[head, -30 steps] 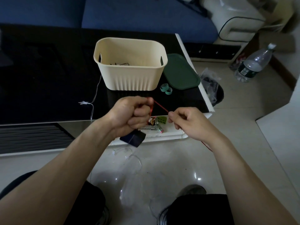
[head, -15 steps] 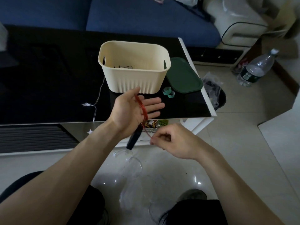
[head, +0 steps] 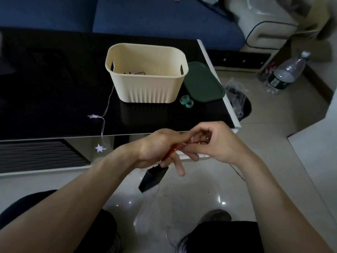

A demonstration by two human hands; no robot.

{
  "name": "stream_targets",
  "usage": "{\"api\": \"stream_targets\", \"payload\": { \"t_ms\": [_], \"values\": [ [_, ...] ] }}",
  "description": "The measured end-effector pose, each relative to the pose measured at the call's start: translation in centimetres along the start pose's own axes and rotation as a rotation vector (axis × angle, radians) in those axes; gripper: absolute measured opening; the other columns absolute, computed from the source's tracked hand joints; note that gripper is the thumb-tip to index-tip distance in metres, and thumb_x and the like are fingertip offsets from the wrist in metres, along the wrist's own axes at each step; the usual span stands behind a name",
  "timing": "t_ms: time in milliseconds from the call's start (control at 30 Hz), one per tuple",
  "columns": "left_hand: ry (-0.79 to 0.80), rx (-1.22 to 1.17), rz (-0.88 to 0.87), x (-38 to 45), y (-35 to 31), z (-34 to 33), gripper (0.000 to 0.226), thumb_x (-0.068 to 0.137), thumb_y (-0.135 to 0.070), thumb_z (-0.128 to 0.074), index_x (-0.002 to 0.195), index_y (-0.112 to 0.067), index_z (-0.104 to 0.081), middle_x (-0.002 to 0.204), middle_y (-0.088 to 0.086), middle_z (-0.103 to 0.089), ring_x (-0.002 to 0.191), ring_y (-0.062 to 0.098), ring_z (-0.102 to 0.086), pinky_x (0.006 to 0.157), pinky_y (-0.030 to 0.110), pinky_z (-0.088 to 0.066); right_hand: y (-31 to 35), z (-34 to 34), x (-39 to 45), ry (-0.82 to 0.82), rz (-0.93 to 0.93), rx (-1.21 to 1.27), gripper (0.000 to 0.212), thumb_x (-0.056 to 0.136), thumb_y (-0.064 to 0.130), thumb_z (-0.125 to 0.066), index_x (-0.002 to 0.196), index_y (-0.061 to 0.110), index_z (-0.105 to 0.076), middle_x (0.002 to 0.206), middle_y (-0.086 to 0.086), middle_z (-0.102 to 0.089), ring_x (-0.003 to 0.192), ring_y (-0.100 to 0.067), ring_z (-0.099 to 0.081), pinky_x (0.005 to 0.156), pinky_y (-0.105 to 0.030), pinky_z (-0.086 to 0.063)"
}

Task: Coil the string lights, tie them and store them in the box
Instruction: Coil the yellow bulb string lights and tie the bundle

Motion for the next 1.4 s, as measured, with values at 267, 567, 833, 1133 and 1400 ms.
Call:
{"api": "stream_targets", "payload": {
  "t_ms": [267,567,833,1133,1400],
  "values": [
    [0.049,0.191,0.037,0.2,0.9,-0.1,0.033,0.106,-0.021,-0.04,0.119,0.004,-0.057,0.089,0.018,-0.074,0.031,0.007,-0.03,0.04,0.016,-0.029,-0.9,1.5,-1.0,0.022,-0.015,0.005,0.034,0.059,0.041,-0.083,0.086,0.022,-0.077,0.078,0.006,-0.075,0.075,-0.011,-0.069,0.072,-0.023,-0.055],
    [0.09,0.118,0.09,-0.8,2.3,-0.2,0.044,0.106,-0.029,-0.037,0.105,0.004,-0.066,0.059,0.015,-0.064,0.029,0.008,-0.026,0.035,0.02,-0.019,-0.6,1.1,-1.1,-0.117,0.018,-0.04,0.013,0.081,0.033,-0.08,0.084,0.02,-0.078,0.076,0.0,-0.074,0.074,-0.02,-0.069,0.071,-0.034,-0.056],
    [-0.293,-0.141,-0.172,-2.0,0.5,2.8,0.043,0.105,-0.024,-0.035,0.092,0.002,-0.066,0.038,0.004,-0.035,0.027,0.011,-0.019,0.037,0.025,-0.01,-0.8,-0.6,0.3,-0.087,-0.025,-0.212,0.027,0.091,0.051,-0.065,0.079,0.028,-0.072,0.07,-0.003,-0.07,0.054,-0.005,-0.052,0.054,-0.024,-0.039],
    [-0.519,-0.504,-0.374,-5.0,-1.9,7.2,0.043,0.103,-0.028,-0.029,0.099,-0.003,-0.064,0.05,-0.001,-0.038,0.033,0.009,-0.023,0.036,0.021,-0.022,-0.1,-2.5,1.0,-0.008,-0.062,-0.252,0.024,0.104,0.031,-0.049,0.099,0.021,-0.07,0.08,-0.004,-0.072,0.047,-0.002,-0.052,0.044,-0.018,-0.04],
    [-0.585,-0.362,-0.3,-4.7,-1.7,8.2,0.028,0.095,-0.011,-0.049,0.118,0.002,-0.06,0.061,0.002,-0.048,0.036,0.008,-0.027,0.04,0.024,-0.017,1.1,-4.5,2.0,0.014,-0.029,-0.305,0.017,0.105,0.027,-0.049,0.1,0.024,-0.065,0.075,0.001,-0.069,0.054,-0.003,-0.062,0.052,-0.019,-0.047]
  ]
}}
Point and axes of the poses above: each hand's wrist, its own x-axis towards the middle knuckle, its own z-axis out of the back of the hand, y = z × x, the point moved 7 cm from there along x, towards the middle knuckle
